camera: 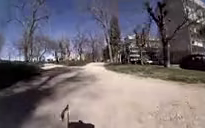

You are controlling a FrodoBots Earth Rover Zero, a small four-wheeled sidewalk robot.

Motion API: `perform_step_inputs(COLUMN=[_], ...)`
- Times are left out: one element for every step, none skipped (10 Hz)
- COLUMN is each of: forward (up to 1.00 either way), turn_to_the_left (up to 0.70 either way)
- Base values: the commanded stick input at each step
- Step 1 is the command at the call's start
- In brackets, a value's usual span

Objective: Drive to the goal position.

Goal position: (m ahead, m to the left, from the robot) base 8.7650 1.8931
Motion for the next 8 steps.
perform_step_inputs(forward=[1.00,1.00,1.00,1.00,1.00,1.00,1.00,1.00], turn_to_the_left=[0.00,0.00,0.00,0.00,0.00,0.00,0.00,0.00])
